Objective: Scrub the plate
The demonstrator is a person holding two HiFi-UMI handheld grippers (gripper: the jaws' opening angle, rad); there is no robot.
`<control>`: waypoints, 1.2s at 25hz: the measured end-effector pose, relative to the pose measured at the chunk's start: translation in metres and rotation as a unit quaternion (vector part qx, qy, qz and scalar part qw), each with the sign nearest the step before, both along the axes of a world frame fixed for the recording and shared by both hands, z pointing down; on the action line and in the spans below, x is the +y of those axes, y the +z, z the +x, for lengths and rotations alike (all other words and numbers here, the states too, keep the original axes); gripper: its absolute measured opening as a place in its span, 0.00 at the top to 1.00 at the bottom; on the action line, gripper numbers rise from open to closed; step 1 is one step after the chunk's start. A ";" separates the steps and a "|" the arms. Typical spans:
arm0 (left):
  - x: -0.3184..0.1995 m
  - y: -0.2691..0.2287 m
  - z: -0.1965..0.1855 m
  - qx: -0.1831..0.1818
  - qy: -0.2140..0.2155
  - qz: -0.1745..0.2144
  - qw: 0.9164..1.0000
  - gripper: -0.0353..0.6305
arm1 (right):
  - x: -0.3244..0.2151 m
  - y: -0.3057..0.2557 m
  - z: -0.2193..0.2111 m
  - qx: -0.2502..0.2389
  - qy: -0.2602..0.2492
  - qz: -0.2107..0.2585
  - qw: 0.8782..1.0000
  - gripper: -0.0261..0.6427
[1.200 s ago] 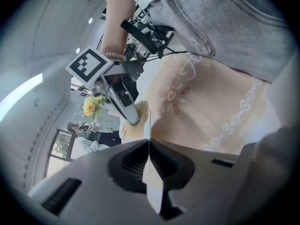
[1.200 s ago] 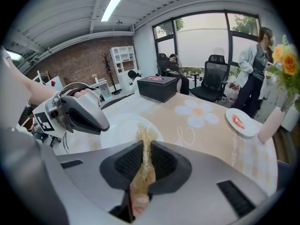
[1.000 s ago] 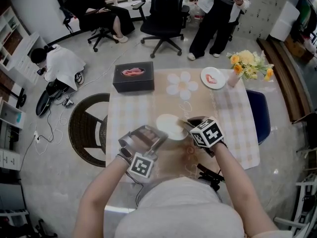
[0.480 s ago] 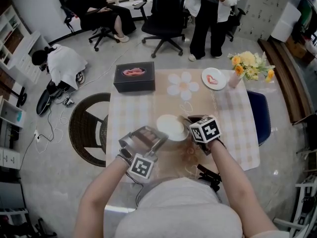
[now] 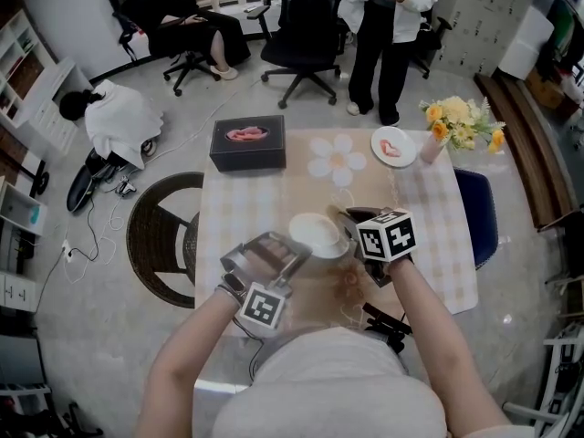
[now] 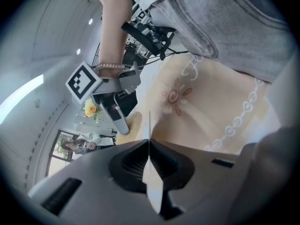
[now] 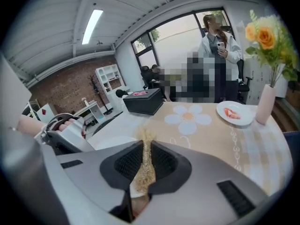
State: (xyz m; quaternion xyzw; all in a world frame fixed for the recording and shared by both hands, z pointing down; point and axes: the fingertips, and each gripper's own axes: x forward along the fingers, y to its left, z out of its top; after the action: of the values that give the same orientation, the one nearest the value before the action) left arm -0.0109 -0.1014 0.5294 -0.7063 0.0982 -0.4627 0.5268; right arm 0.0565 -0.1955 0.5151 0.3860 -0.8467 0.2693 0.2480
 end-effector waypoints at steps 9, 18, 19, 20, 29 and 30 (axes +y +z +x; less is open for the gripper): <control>0.000 -0.002 0.001 -0.004 0.003 0.010 1.000 0.92 | 0.039 -0.033 -0.048 -0.049 -0.103 -0.021 0.993 0.89; 0.003 -0.005 0.004 -0.015 0.009 0.018 1.000 0.92 | 0.059 -0.022 -0.069 0.022 -0.167 -0.011 0.986 0.89; 0.003 -0.003 0.003 -0.017 0.011 0.018 1.000 0.92 | 0.059 -0.020 -0.070 0.030 -0.173 -0.006 0.984 0.89; 0.003 -0.002 0.002 -0.019 0.011 0.018 1.000 0.92 | 0.059 -0.018 -0.071 0.035 -0.177 -0.002 0.983 0.89; 0.003 0.002 0.002 -0.020 0.014 0.018 1.000 0.92 | 0.044 -0.008 -0.061 0.055 -0.172 -0.003 0.983 0.89; 0.004 0.003 0.002 -0.021 0.014 0.017 1.000 0.92 | 0.043 -0.006 -0.060 0.057 -0.172 -0.004 0.983 0.89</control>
State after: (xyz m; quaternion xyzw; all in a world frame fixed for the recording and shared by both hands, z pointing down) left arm -0.0088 -0.0978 0.5322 -0.6885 0.0847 -0.4682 0.5473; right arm -0.0038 -0.1527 0.5096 0.2482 -0.8839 0.2036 0.3400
